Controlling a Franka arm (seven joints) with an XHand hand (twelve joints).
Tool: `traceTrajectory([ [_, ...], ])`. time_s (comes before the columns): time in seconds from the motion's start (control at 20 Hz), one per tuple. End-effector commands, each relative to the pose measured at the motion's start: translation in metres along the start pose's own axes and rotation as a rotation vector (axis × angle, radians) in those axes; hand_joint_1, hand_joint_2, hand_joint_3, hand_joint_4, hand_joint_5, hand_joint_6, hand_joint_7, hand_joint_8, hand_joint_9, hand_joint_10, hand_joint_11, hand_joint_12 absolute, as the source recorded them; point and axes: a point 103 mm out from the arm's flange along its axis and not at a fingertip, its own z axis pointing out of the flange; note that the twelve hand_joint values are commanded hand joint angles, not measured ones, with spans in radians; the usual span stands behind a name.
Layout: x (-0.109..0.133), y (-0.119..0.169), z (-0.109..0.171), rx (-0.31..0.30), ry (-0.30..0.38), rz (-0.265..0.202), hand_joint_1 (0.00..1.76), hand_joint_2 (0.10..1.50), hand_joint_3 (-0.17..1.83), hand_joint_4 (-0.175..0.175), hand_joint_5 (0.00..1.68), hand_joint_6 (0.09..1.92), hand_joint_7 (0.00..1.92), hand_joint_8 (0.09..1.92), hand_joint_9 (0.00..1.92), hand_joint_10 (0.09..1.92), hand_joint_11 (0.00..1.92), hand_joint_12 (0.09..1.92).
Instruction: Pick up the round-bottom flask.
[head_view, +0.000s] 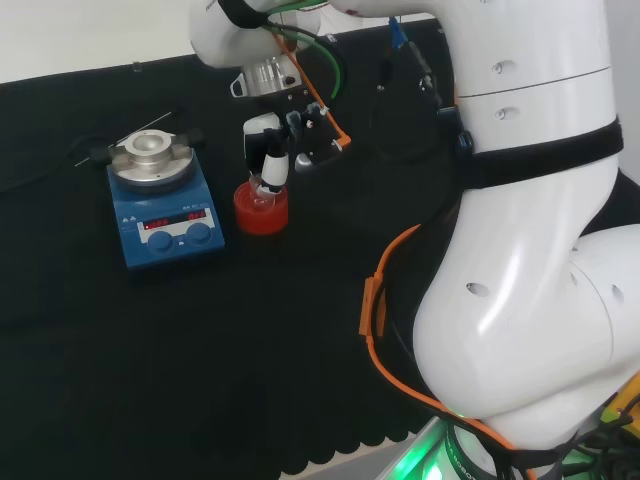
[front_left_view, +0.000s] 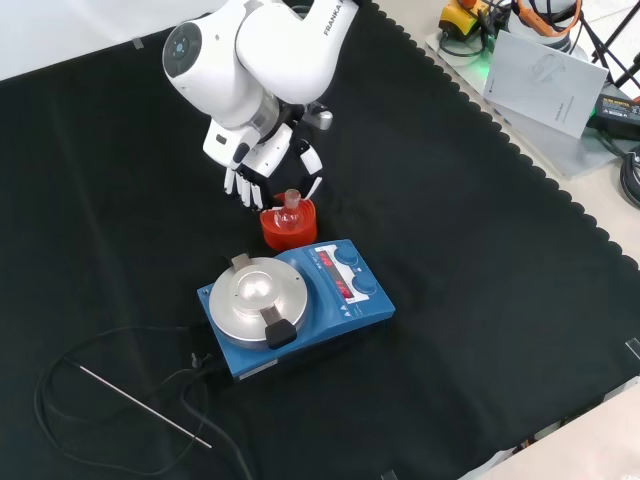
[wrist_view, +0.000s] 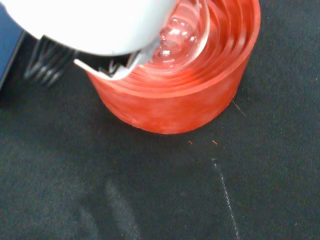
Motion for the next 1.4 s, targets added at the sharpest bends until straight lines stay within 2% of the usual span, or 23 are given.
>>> traceTrajectory([
  [0.05,-0.004,0.0,0.001,0.021,0.007,0.008,1.08,0.36,1.01,-0.175,0.95,0.92,0.74,0.91,0.85,0.83,0.54,1.39],
  [0.35,-0.005,0.002,0.002,0.027,0.006,0.001,1.06,0.34,1.01,-0.175,0.76,1.03,0.72,0.93,0.83,0.84,0.54,1.39],
  [0.6,0.001,0.006,-0.001,0.041,-0.003,-0.007,1.06,0.33,1.0,-0.154,0.4,1.09,0.68,0.94,0.81,0.85,0.54,1.39],
  [0.75,0.005,0.008,-0.003,0.043,-0.003,-0.011,1.05,0.32,1.0,-0.15,0.31,1.07,0.67,0.94,0.81,0.86,0.54,1.4],
  [1.15,0.008,0.005,-0.006,0.035,0.006,-0.015,1.05,0.32,1.0,-0.15,0.29,1.05,0.67,0.95,0.83,0.87,0.58,1.4],
  [1.4,0.016,0.002,-0.01,0.023,0.006,0.004,1.05,0.33,1.0,-0.166,0.43,1.03,0.72,0.95,0.91,0.83,0.68,1.34],
])
